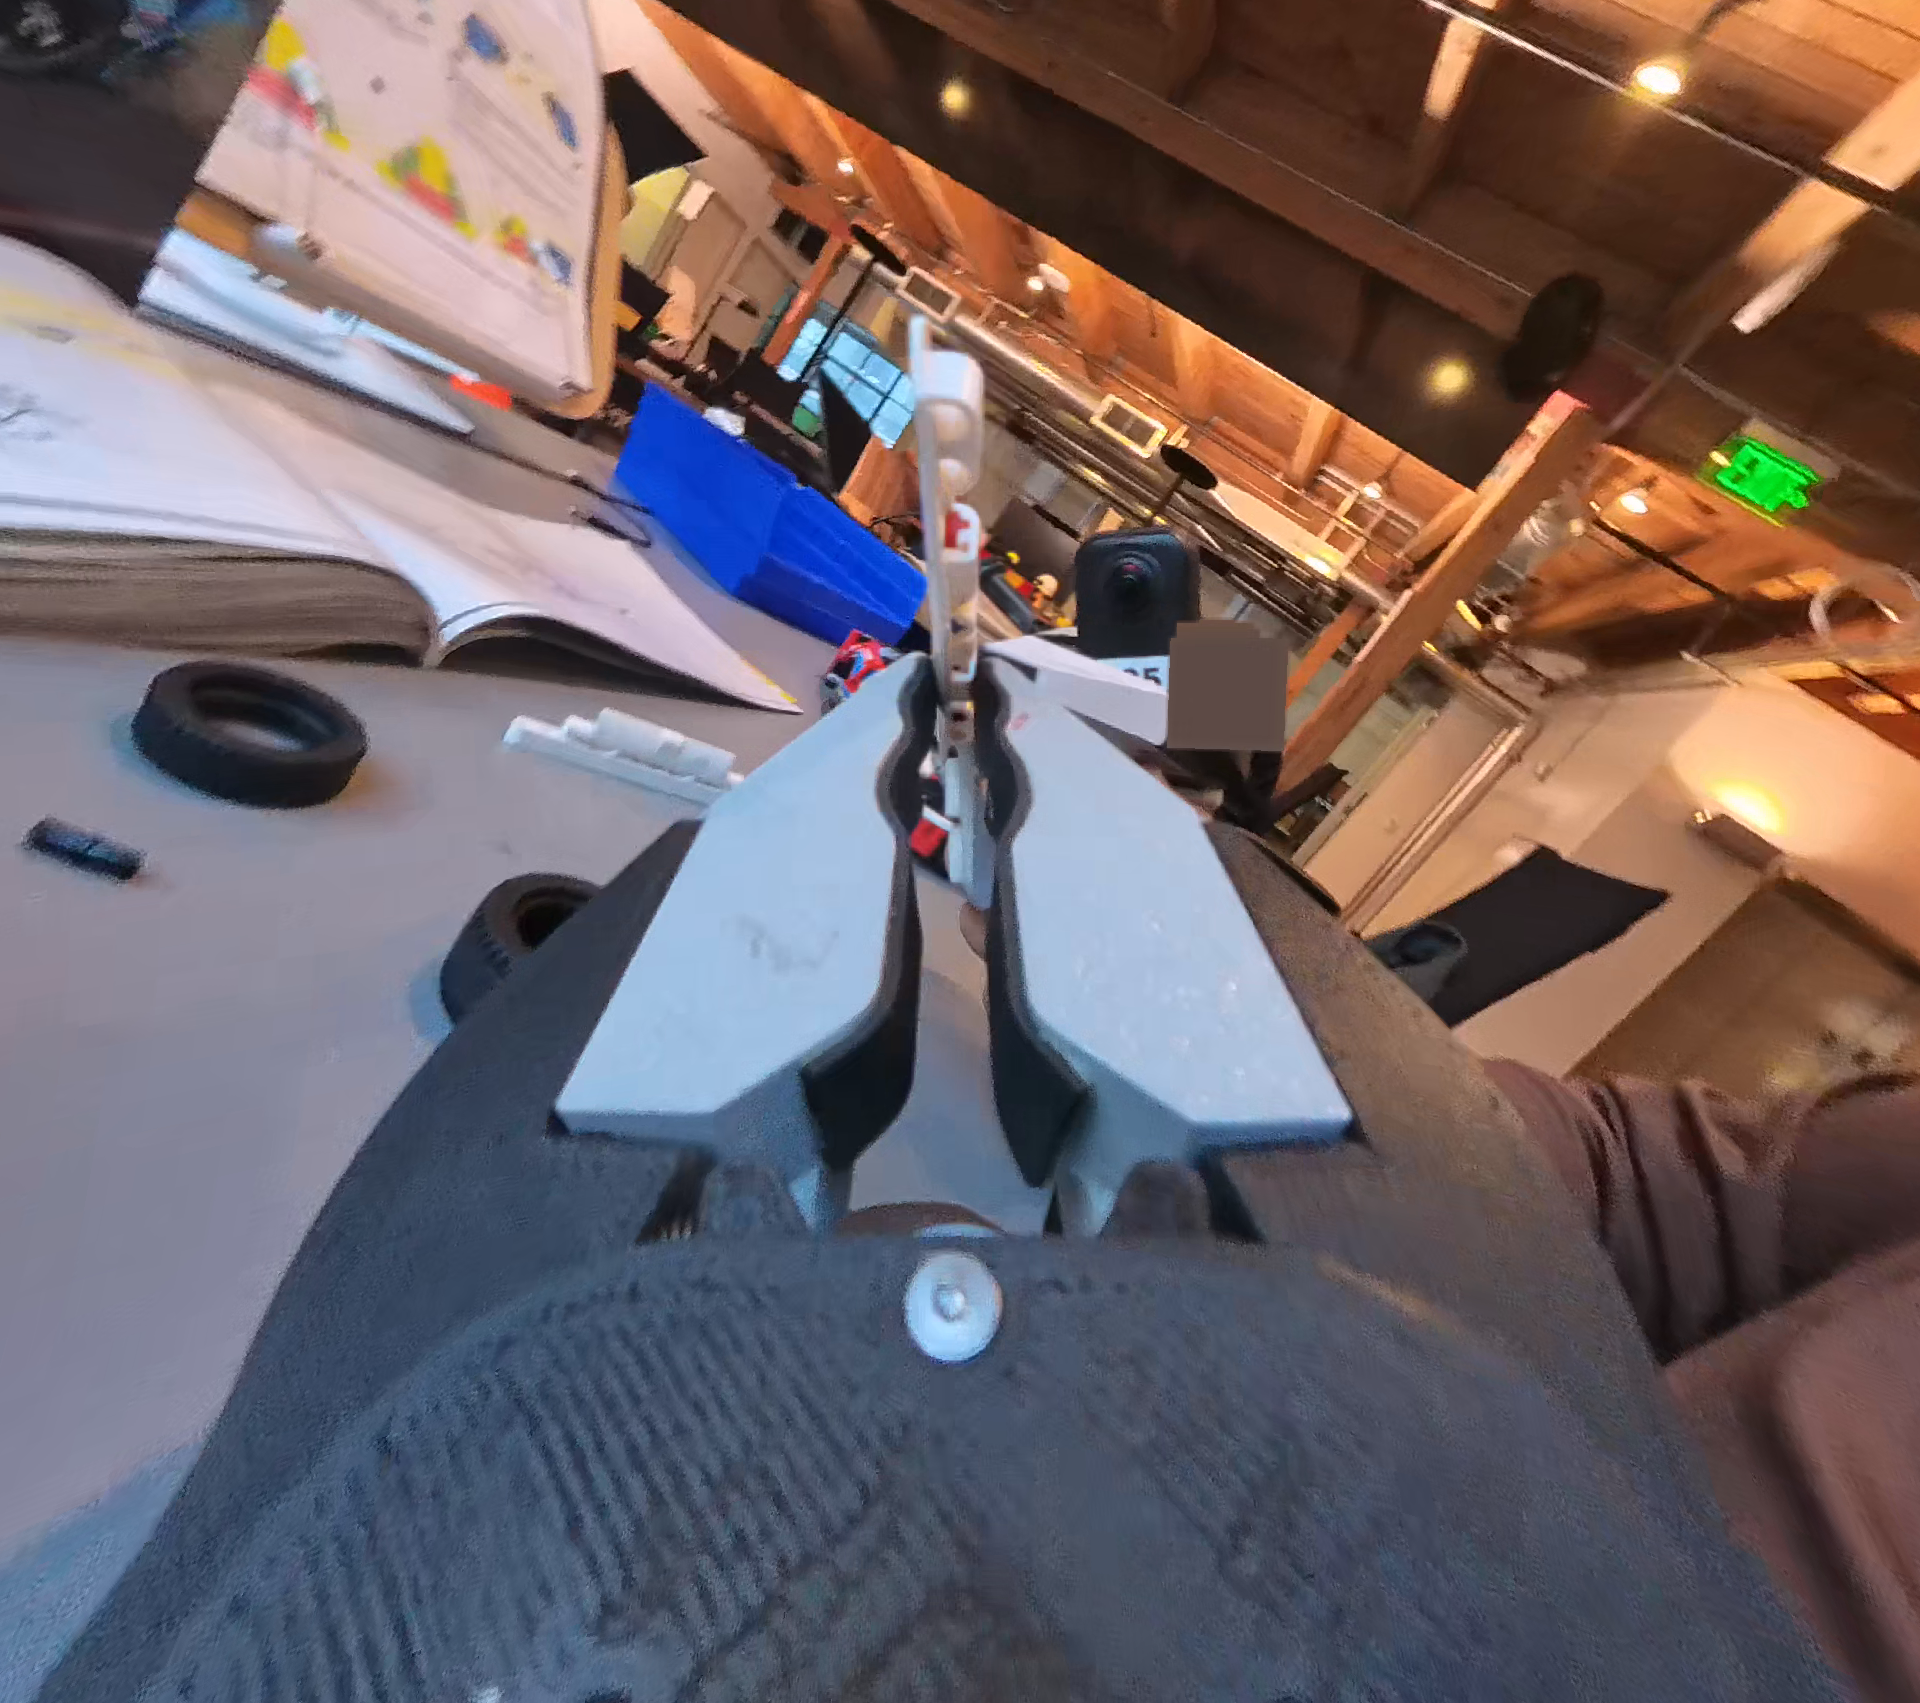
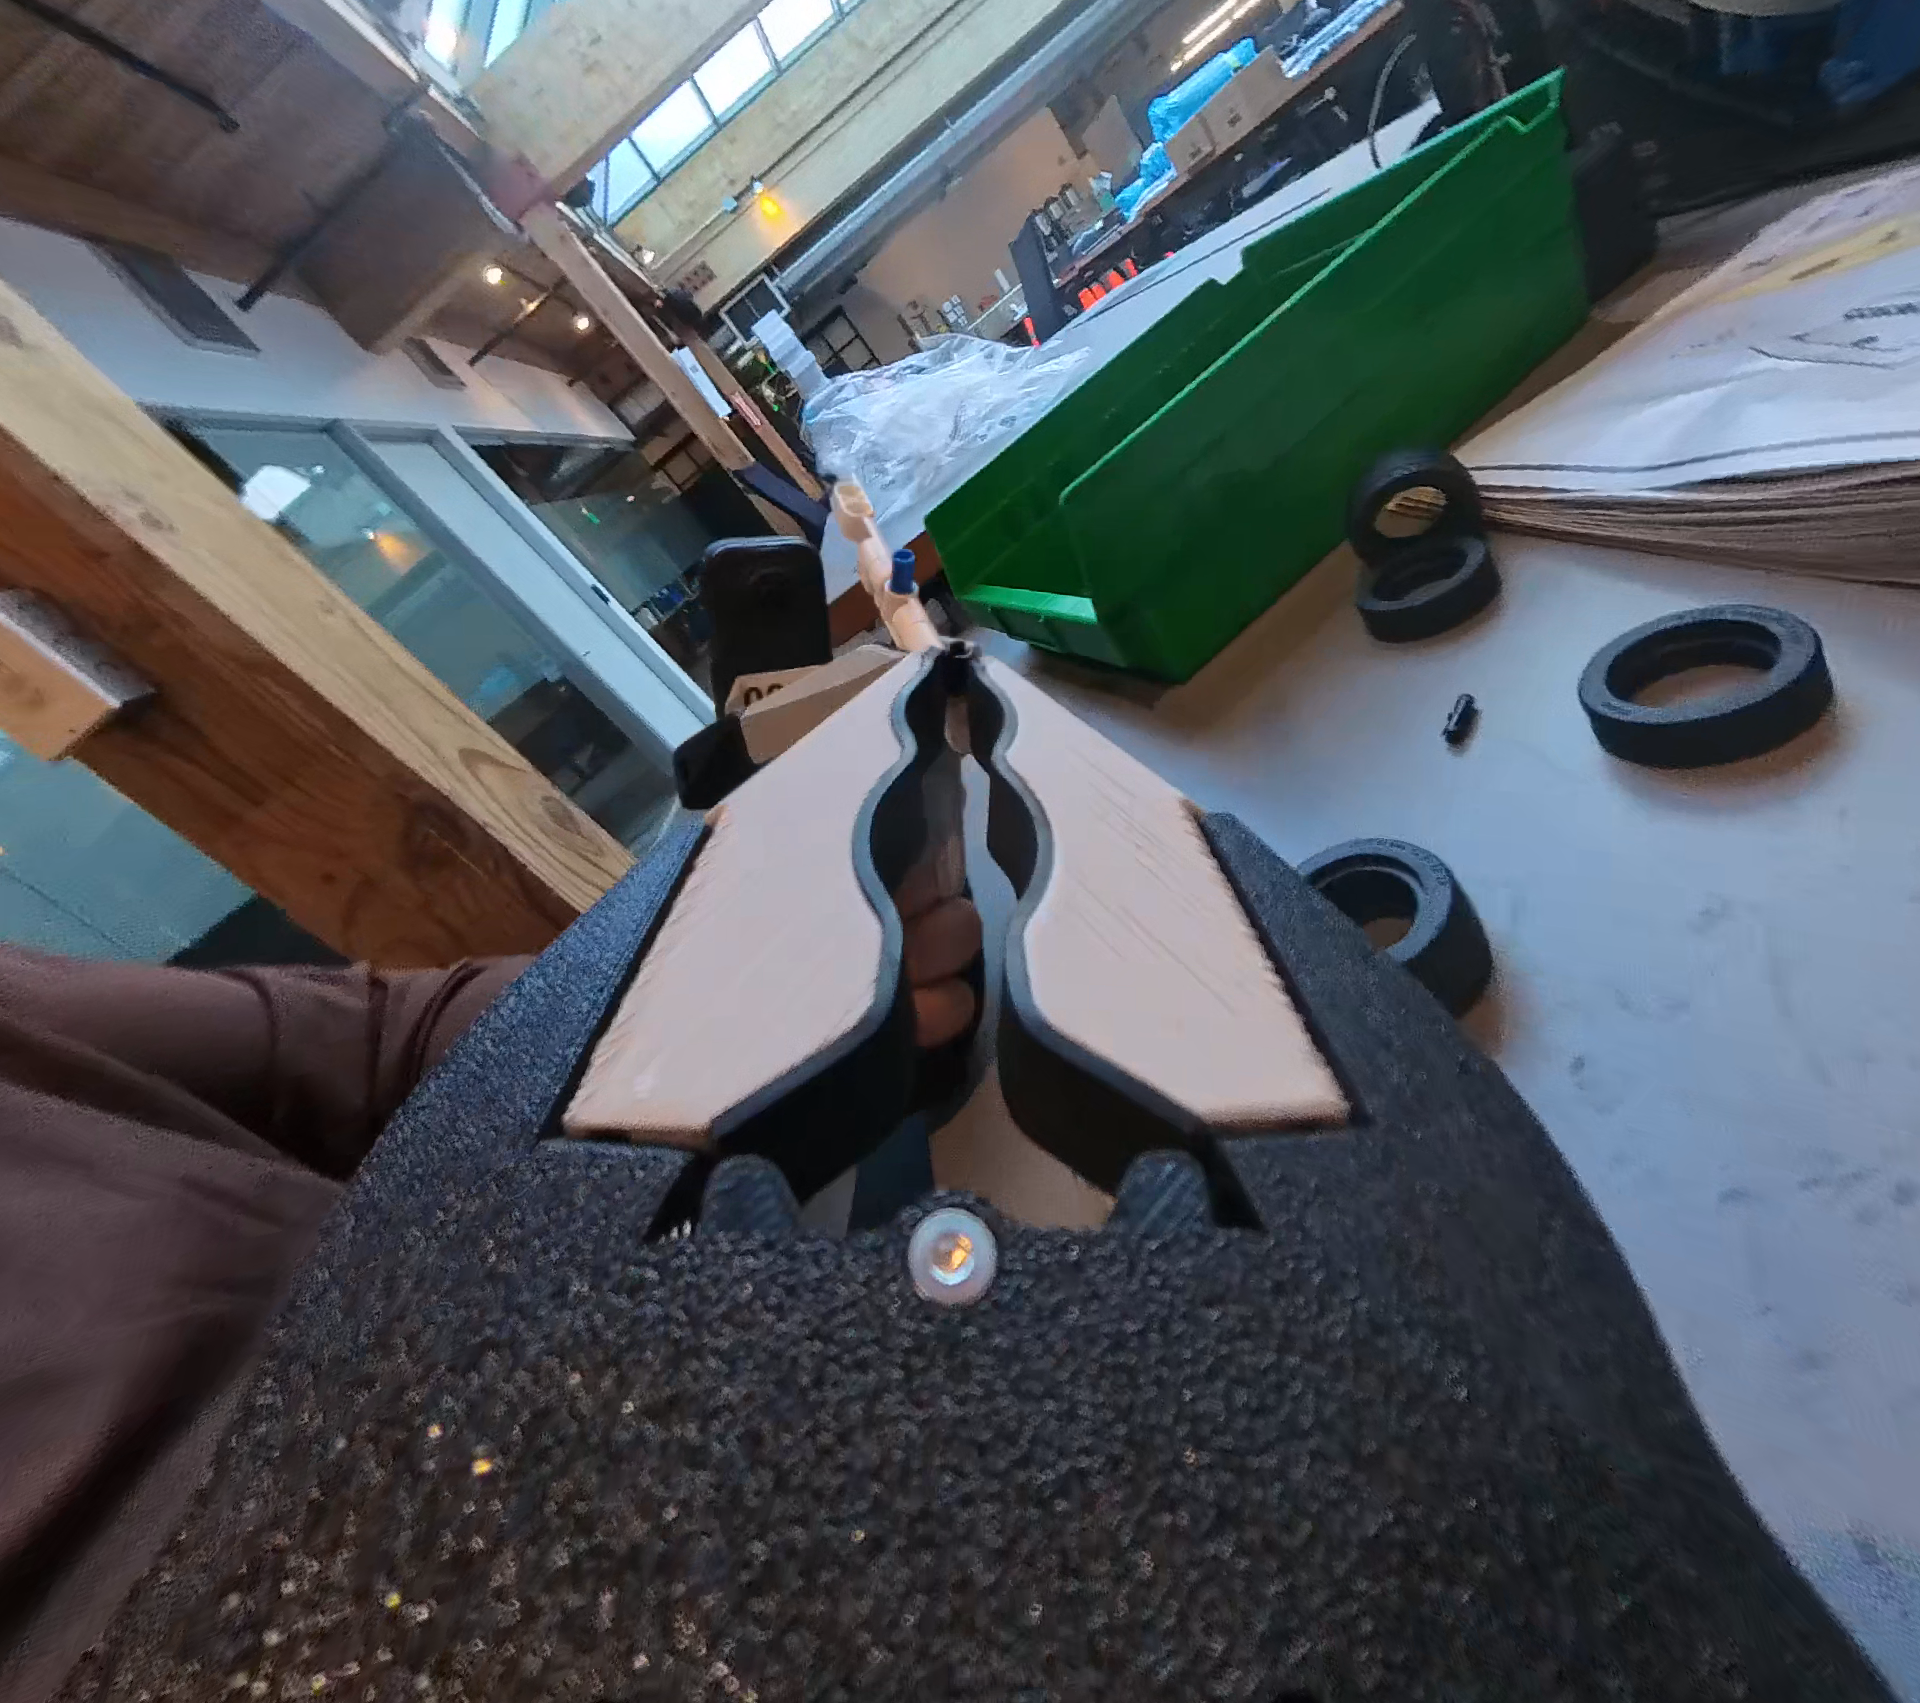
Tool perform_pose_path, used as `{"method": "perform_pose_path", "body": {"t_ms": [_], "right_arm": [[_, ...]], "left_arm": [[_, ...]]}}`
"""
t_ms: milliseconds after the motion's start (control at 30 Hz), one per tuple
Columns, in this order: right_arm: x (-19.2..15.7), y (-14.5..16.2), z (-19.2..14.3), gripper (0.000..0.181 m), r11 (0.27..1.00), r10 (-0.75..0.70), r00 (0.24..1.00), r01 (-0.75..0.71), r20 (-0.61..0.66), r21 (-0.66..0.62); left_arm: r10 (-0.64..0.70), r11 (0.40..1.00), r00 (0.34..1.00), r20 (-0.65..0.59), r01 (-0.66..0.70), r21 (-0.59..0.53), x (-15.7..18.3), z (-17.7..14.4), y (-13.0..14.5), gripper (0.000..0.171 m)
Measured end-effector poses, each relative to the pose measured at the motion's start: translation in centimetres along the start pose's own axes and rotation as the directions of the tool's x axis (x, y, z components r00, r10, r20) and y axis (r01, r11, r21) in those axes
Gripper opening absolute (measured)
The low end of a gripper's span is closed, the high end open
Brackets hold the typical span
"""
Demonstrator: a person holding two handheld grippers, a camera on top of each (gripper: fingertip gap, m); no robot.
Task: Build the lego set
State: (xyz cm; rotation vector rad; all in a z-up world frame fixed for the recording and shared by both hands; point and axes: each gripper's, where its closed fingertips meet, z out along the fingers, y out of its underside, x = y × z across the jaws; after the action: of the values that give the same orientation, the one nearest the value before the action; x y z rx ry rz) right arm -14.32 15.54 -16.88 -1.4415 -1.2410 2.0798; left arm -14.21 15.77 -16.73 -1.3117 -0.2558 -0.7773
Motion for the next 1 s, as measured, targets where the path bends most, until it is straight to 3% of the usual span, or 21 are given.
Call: {"method": "perform_pose_path", "body": {"t_ms": [267, 367, 400, 500, 633, 700, 767, 800, 900, 933, 1000], "right_arm": [[2.9, -1.3, 2.6, 0.000, 0.976, 0.179, 0.982, -0.170, -0.055, 0.136], [4.9, -4.9, 0.9, 0.000, 0.926, 0.246, 0.968, -0.217, -0.058, 0.309], [5.3, -6.0, 0.4, 0.001, 0.933, 0.218, 0.974, -0.188, -0.065, 0.307], [4.0, -6.4, 0.1, 0.001, 0.980, 0.072, 0.993, -0.052, -0.098, 0.193], [3.2, -2.8, -0.3, 0.003, 0.982, -0.179, 0.966, 0.164, -0.188, -0.090], [4.6, -1.2, -1.4, 0.003, 0.933, -0.323, 0.910, 0.262, -0.258, -0.246], [6.6, 0.0, -2.6, 0.004, 0.870, -0.440, 0.843, 0.315, -0.308, -0.380], [7.3, 0.4, -3.1, 0.004, 0.843, -0.483, 0.816, 0.336, -0.317, -0.420], [8.9, 1.7, -4.1, 0.004, 0.798, -0.530, 0.787, 0.337, -0.316, -0.499], [9.2, 2.1, -4.1, 0.004, 0.787, -0.539, 0.784, 0.339, -0.308, -0.516], [9.6, 2.8, -4.1, 0.005, 0.769, -0.549, 0.784, 0.338, -0.289, -0.543]], "left_arm": [[-0.070, 0.993, 0.982, 0.176, 0.052, 0.108, -3.1, -0.3, -1.3, 0.004], [0.015, 0.998, 0.983, 0.185, -0.025, 0.050, -2.2, -0.1, -0.3, 0.004], [0.046, 0.997, 0.983, 0.179, -0.056, 0.047, -1.7, -0.1, -0.2, 0.005], [0.064, 0.997, 0.980, 0.191, -0.073, 0.041, -2.1, -0.5, -0.7, 0.004], [0.376, 0.922, 0.907, 0.191, -0.346, -0.174, -2.6, -0.2, -0.3, 0.005], [0.588, 0.803, 0.797, 0.139, -0.556, -0.215, -2.3, 0.2, -0.7, 0.005], [0.740, 0.650, 0.668, 0.071, -0.685, -0.328, -3.0, 0.6, 0.3, 0.005], [0.815, 0.540, 0.580, 0.010, -0.752, -0.379, -3.3, 0.7, 1.1, 0.005], [0.960, 0.136, 0.227, -0.165, -0.890, -0.436, -4.8, 0.9, 2.4, 0.005], [0.964, 0.046, 0.156, -0.216, -0.896, -0.443, -5.4, 0.8, 2.8, 0.005], [0.957, -0.039, 0.091, -0.276, -0.900, -0.433, -6.4, 0.9, 3.5, 0.005]]}}
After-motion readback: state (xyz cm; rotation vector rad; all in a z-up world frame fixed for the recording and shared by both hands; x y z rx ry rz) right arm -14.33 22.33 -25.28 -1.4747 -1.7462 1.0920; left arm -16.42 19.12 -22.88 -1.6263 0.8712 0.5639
